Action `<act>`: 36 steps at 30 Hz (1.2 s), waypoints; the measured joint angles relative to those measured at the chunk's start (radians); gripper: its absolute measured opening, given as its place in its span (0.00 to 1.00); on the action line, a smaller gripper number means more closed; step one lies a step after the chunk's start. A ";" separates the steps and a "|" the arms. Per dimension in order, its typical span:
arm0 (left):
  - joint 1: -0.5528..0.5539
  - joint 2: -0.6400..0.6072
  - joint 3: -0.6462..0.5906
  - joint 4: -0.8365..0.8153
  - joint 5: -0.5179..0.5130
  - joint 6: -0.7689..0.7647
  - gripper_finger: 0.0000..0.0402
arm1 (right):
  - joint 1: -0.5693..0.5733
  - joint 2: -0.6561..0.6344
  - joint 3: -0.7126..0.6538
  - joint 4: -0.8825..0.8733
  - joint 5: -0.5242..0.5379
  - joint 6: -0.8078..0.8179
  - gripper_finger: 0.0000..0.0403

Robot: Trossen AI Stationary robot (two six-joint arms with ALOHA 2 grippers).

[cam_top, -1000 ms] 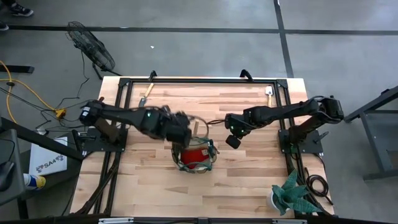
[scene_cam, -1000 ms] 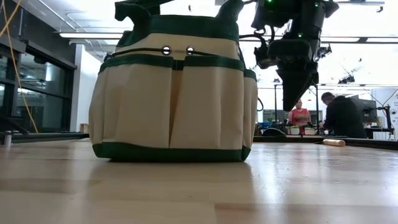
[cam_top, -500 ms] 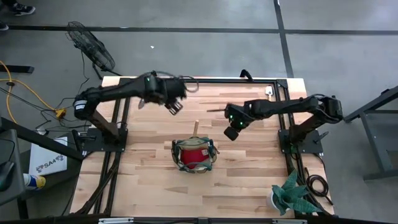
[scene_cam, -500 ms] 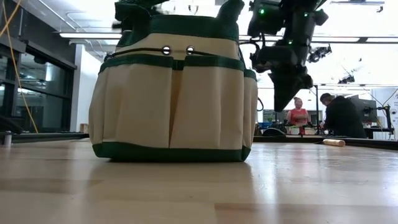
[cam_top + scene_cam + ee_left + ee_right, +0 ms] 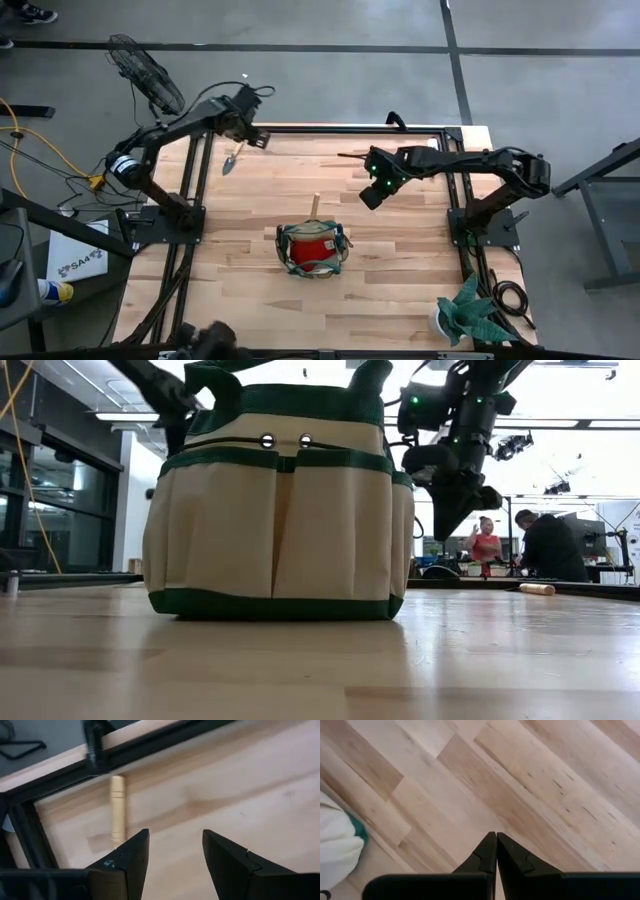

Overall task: Pick & Place Garden tools in Gardening bag
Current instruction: Put the left light brown trowel into the white gardening bag

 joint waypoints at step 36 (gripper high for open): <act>0.226 0.250 -0.036 0.168 0.087 0.230 0.44 | -0.096 0.000 0.000 0.090 -0.045 0.011 0.14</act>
